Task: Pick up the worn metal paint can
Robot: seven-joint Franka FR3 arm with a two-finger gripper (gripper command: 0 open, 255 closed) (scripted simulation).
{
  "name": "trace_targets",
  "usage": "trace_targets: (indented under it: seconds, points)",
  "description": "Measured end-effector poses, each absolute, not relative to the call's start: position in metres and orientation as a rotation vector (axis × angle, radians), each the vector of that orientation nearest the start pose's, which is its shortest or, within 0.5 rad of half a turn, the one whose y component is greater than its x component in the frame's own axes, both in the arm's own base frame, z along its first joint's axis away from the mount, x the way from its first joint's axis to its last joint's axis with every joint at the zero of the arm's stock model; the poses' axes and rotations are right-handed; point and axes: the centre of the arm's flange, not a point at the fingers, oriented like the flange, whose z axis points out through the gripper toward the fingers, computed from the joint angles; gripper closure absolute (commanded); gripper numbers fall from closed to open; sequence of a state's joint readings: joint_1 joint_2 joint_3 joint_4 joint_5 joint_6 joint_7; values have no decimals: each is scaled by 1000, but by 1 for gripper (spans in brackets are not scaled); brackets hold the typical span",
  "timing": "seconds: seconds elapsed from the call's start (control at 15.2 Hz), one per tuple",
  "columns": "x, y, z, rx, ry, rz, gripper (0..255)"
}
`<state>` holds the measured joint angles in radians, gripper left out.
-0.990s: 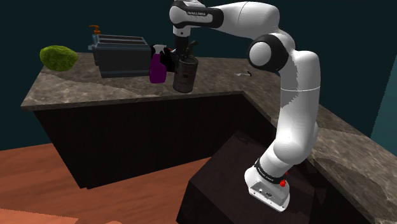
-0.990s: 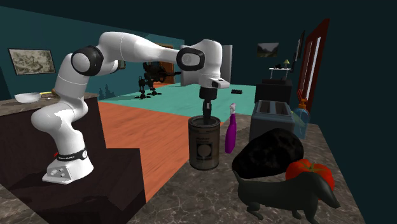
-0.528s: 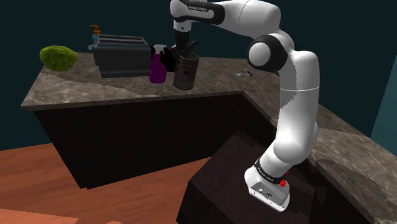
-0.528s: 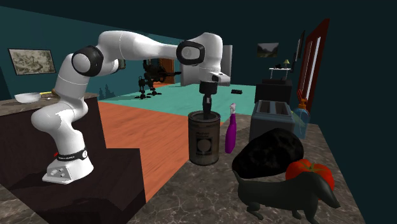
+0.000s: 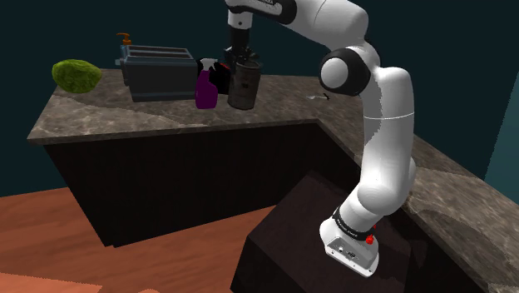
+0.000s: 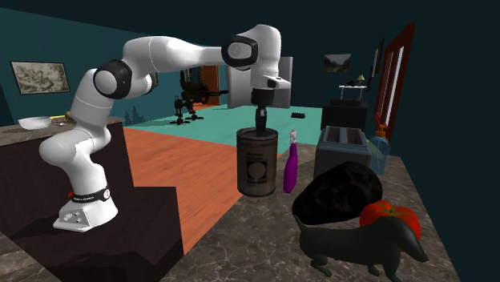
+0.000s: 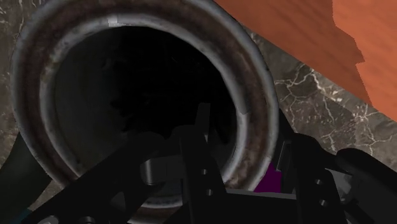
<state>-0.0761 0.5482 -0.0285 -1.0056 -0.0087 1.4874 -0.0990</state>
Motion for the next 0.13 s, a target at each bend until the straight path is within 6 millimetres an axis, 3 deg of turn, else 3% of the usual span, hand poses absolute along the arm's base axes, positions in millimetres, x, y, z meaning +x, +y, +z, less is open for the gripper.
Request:
trace_targets:
  seconds: [0.13]
  points:
    - [695,-67,545,-3157,4,108,255]
